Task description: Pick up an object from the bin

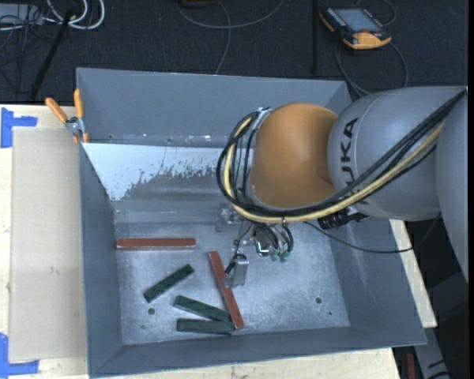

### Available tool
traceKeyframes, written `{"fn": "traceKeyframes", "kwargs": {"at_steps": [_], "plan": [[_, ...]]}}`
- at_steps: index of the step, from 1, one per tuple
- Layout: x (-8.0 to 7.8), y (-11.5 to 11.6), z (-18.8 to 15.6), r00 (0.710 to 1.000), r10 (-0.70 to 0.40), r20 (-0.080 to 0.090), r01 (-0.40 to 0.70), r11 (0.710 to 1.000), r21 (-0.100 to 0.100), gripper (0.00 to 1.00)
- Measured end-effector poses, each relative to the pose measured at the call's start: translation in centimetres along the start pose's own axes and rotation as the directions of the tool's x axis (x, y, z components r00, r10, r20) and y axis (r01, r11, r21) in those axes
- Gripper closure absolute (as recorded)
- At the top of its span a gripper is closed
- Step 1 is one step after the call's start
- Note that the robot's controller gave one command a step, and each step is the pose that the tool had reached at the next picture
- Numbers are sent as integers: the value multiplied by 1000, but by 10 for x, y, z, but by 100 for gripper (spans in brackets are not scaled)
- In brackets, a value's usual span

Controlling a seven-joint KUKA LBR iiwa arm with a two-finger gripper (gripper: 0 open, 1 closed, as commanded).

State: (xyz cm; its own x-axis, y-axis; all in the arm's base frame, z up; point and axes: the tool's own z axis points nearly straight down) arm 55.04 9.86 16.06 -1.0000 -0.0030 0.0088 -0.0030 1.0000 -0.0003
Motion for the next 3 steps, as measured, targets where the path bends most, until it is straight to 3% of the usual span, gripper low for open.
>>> {"fn": "traceKeyframes", "kwargs": {"at_steps": [1, 2, 3], "plan": [[-49, 39, 94, 987, -162, 6, 162, 987, 0, 0], [-50, 38, 91, 987, -158, 9, 158, 987, 1, 100], [-62, 82, 90, 791, -611, 10, 611, 791, 5, 100]]}}
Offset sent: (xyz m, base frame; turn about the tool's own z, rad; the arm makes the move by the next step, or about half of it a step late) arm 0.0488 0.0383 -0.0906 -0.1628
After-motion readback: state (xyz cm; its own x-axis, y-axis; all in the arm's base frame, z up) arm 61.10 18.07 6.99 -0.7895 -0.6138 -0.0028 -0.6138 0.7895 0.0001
